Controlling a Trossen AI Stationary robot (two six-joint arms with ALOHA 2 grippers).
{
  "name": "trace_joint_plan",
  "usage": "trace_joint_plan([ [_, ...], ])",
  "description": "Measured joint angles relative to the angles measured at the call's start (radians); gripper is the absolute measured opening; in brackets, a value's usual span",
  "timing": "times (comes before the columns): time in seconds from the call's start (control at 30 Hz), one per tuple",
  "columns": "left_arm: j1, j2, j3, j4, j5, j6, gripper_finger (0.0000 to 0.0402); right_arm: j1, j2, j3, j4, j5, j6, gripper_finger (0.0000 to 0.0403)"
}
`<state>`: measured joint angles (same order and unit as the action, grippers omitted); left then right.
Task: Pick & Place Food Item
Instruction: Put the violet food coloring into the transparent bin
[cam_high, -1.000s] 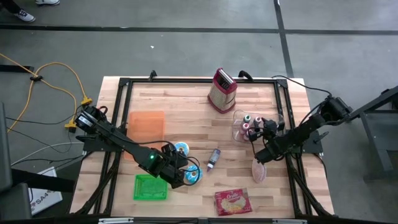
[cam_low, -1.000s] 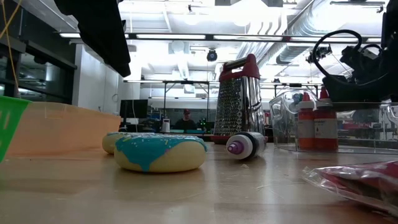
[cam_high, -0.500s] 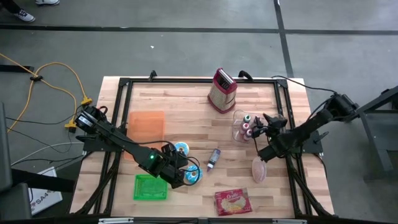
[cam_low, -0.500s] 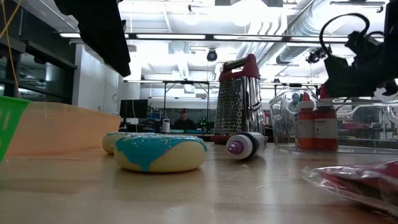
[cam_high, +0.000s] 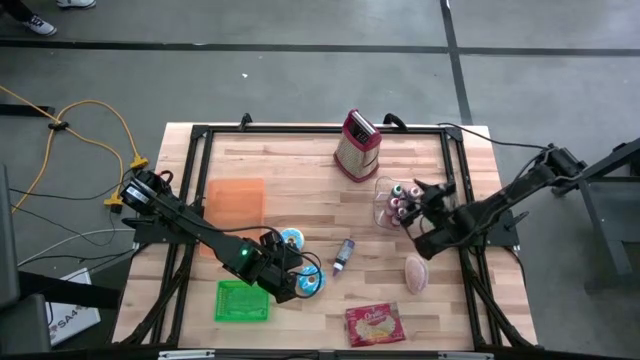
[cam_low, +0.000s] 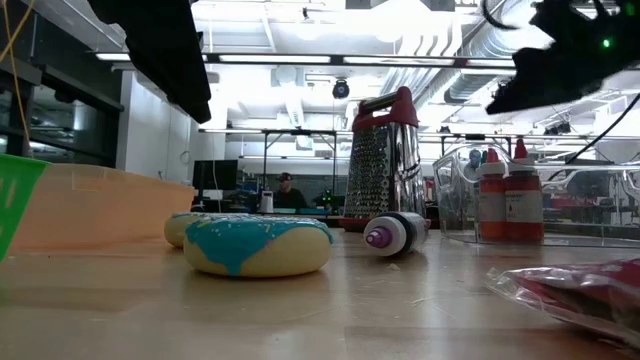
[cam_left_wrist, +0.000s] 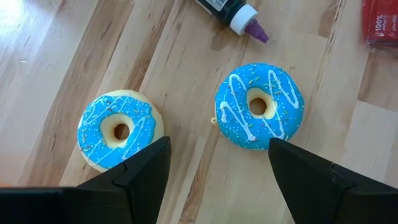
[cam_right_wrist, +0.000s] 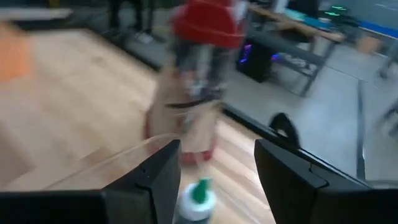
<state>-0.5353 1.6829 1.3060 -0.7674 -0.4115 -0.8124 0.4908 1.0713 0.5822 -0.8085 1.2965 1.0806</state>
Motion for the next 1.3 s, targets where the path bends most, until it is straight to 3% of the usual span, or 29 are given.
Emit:
trace_joint_plan([
  [0.2,0.0,0.0,0.0,0.006,0.0,0.0,0.0262,0.0,-0.002,0.015,0.44,-0.232,-0.604,0.0191],
  [0.37,0.0,0.0,0.0,0.013,-0.001,0.001,0.0262,0.0,-0.002,0.015,0.659,-0.41,-0.87,0.0191],
  [0.47,0.0,0.0,0.0,0.052,-0.014,0.002,0.0262,0.0,-0.002,0.015,0.7,-0.469,-0.924,0.0191],
  [1.07,0.021,0.086,0.0,0.332,-0.09,-0.031,0.0262,0.0,-0.002,0.015,0.691,-0.507,-0.955,0.0191],
  [1.3,0.037,0.13,0.0,0.449,-0.091,-0.02,0.0262,-0.004,0.002,0.014,0.689,-0.774,-1.051,0.0191],
])
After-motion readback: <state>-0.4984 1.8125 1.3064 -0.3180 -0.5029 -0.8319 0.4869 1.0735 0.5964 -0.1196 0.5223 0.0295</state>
